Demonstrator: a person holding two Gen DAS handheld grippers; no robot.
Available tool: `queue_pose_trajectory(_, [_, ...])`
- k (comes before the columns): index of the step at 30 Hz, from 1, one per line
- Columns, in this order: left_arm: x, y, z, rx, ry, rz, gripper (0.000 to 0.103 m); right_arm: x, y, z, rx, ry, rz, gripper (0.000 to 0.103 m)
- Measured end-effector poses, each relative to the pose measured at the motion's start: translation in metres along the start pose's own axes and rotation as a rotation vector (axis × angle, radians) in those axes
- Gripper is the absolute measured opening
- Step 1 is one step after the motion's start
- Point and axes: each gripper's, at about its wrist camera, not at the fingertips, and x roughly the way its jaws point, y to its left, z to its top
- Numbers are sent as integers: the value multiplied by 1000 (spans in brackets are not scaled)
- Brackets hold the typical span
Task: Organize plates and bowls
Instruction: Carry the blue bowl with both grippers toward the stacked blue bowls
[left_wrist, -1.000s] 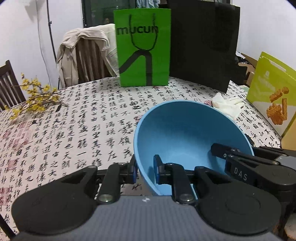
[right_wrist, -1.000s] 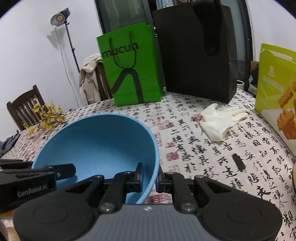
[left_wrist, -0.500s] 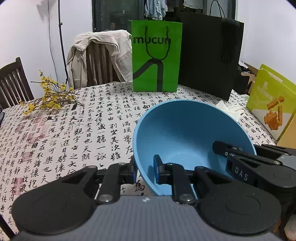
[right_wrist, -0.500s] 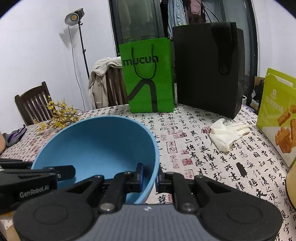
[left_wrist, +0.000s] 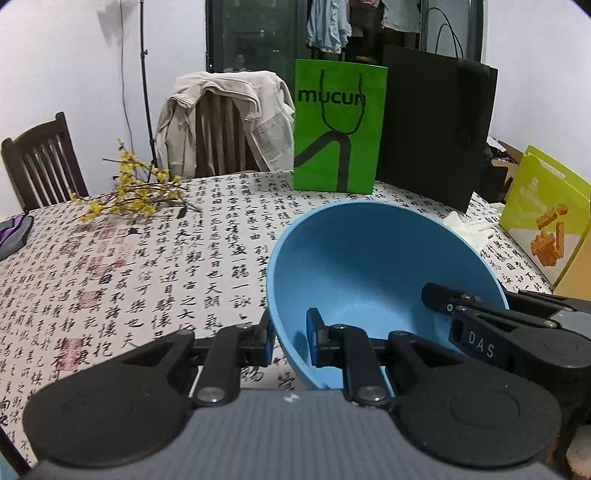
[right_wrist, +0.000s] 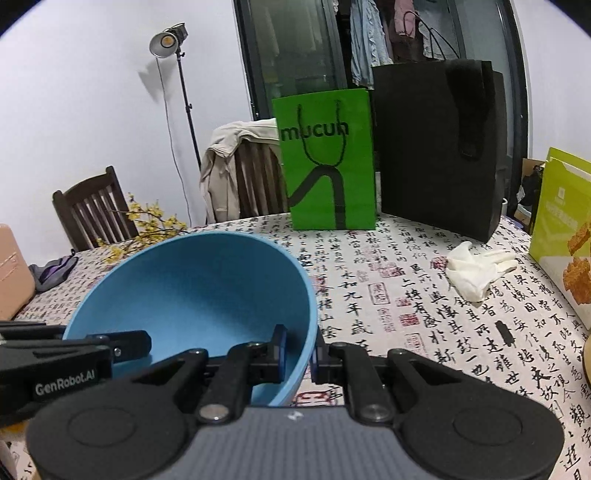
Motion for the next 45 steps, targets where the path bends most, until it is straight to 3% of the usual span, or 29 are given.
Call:
queue_pose_trajectory(19, [-49,55,-21,-81,-22,66,17,-18,61,-7,-55,-3,104,12])
queue_pose_trajectory(45, [-100,122,-48,-182,-5,93,17,-50,137,-26,-94,-7,179,12])
